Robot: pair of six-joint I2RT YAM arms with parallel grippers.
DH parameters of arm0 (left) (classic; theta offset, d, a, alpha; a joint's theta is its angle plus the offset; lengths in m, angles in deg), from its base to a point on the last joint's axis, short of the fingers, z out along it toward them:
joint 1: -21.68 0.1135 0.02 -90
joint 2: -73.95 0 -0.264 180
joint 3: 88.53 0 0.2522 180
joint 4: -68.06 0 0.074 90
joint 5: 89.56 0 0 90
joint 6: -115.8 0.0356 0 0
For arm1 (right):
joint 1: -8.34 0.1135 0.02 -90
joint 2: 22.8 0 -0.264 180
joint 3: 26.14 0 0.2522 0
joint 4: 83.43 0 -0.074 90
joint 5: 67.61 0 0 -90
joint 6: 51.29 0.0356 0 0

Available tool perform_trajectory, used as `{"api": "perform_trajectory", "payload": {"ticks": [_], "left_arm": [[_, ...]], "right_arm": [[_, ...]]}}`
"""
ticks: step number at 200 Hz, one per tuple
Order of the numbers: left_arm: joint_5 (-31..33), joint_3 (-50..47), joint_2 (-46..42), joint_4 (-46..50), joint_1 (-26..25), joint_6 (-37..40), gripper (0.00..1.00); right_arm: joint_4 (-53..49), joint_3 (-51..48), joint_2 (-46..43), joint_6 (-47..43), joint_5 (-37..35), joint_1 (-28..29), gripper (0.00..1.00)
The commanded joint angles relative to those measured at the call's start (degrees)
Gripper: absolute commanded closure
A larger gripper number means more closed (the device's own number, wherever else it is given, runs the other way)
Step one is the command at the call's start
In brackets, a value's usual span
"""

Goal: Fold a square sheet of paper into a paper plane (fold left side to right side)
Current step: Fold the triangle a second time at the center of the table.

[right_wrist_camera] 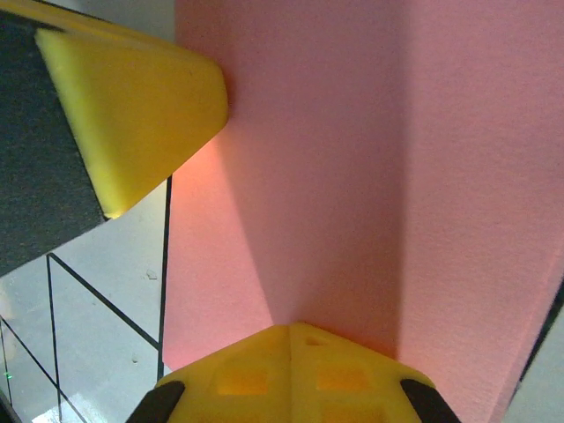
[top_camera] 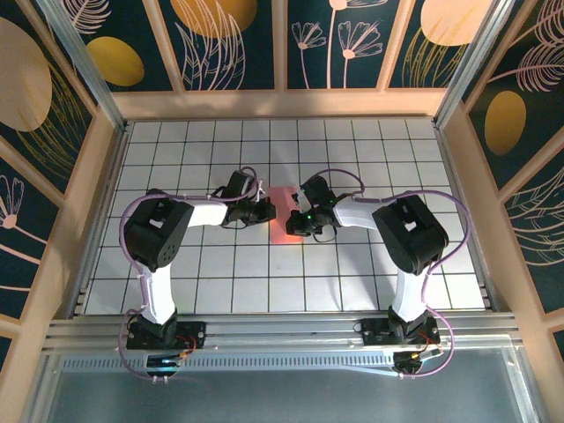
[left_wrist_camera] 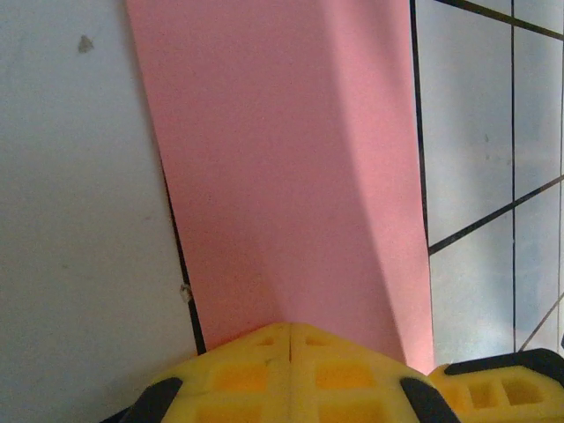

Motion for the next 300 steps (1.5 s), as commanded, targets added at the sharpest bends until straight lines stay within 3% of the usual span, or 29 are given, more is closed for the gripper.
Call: {"api": "perform_trajectory", "payload": {"ticks": [1, 21, 79, 135, 300], "left_arm": [[2.6, 1.0, 1.8, 2.6, 0.3, 0.2, 0.99], [2.8, 0.5, 1.7, 2.8, 0.2, 0.7, 1.00], [1.6, -0.5, 1.4, 2.4, -0.2, 2.0, 1.00], [1.3, -0.5, 1.6, 2.0, -0.4, 1.9, 1.00], [0.1, -1.5, 1.0, 2.0, -0.9, 3.1, 1.00]], "right_arm": [[-7.1, -1.7, 1.5, 0.9, -2.4, 0.6, 1.00], [-6.3, -0.6, 0.2, 1.6, -0.6, 0.5, 0.97], [-4.3, -0.1, -7.8, 3.0, 4.4, -3.9, 0.73], [-7.3, -5.2, -8.6, 1.5, 5.2, -8.8, 0.65], [-6.5, -5.5, -6.5, 5.0, 7.2, -5.5, 0.66]]}}
